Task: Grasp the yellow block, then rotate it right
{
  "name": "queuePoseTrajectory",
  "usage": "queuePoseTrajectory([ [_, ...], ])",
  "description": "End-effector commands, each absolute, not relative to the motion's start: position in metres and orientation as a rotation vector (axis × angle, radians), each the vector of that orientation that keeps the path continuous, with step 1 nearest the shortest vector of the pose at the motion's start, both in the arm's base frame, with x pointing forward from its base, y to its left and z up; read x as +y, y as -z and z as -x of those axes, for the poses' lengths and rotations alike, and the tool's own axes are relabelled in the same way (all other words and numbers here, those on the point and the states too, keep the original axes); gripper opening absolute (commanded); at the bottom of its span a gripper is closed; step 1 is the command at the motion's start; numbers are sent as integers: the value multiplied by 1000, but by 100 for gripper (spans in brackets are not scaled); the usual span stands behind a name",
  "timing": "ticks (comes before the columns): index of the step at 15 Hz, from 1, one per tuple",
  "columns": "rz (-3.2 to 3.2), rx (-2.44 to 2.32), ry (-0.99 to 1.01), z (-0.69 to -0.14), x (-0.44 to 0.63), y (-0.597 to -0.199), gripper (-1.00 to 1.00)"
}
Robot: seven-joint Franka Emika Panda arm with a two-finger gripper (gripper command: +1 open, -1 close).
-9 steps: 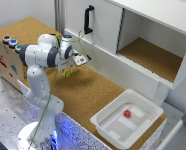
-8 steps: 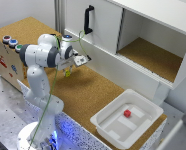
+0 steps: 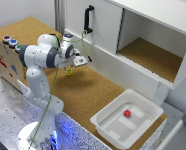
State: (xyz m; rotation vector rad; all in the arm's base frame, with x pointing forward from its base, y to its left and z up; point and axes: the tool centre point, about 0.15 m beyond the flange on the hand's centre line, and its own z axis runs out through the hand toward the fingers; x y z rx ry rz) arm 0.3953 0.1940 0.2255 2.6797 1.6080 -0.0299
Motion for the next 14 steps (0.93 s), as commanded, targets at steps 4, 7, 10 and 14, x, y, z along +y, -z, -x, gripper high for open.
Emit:
queuePoseTrajectory([
  [4,-3109,869,50,-383,199,-230,-100],
  [7,-3166,528,22,-391,190,-229,-100],
  [10,-3156,146,-8,-401,178,-227,-100],
  [14,-3115,-136,16,-410,183,-213,-100],
])
